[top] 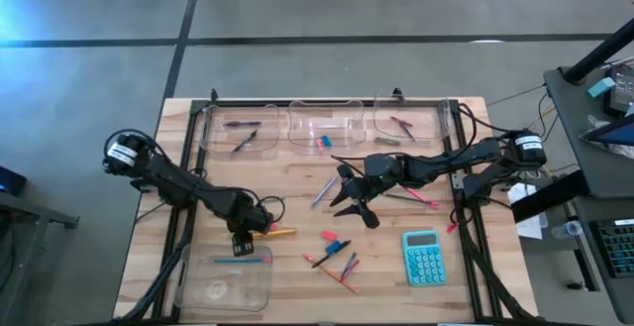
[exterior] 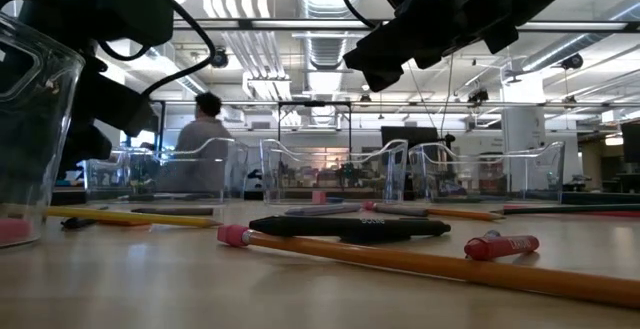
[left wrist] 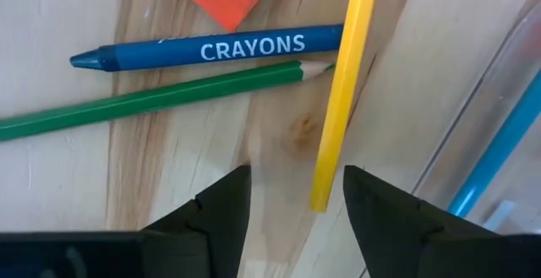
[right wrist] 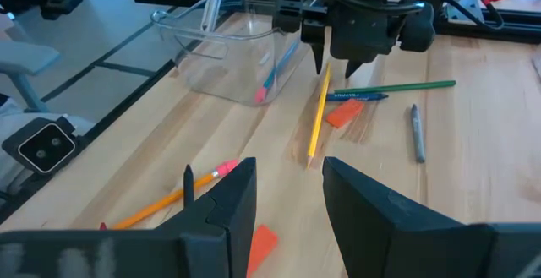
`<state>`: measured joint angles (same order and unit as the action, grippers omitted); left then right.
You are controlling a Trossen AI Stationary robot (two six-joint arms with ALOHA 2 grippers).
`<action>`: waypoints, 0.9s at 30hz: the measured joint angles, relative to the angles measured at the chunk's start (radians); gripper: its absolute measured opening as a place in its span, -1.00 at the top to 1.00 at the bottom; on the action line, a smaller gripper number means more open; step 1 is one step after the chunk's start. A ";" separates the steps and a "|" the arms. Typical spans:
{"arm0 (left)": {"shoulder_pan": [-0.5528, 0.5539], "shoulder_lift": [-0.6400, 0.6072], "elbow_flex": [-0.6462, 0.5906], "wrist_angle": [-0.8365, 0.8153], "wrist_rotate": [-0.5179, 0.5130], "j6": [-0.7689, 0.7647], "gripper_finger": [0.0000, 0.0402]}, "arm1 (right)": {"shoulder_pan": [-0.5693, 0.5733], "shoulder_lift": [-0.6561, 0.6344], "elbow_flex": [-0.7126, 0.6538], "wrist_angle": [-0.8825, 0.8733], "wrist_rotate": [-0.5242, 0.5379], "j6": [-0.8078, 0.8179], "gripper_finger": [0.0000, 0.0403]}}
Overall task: Sort crayons/erasers/pens/pencils in bins
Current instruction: Put the yellow pencil into the bottom transparent bin
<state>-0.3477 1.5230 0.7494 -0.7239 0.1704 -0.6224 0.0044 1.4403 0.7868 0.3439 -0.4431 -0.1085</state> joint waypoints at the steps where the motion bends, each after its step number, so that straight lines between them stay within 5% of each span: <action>1: 0.000 0.000 0.000 0.002 -0.003 0.000 0.13 | 0.000 0.000 0.000 0.000 0.000 0.000 0.37; 10: 0.000 0.000 -0.002 0.014 -0.027 0.000 0.17 | 0.000 0.000 0.000 -0.003 0.000 0.000 0.37; 23: 0.002 -0.006 -0.003 0.011 -0.057 0.000 0.88 | 0.000 0.000 0.000 -0.003 0.000 -0.001 0.37; 27: 0.001 -0.023 -0.004 0.019 -0.055 0.000 0.95 | 0.000 0.000 0.000 -0.003 0.000 -0.001 0.37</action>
<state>-0.3466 1.5000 0.7450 -0.7053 0.1150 -0.6224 0.0044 1.4403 0.7868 0.3405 -0.4431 -0.1093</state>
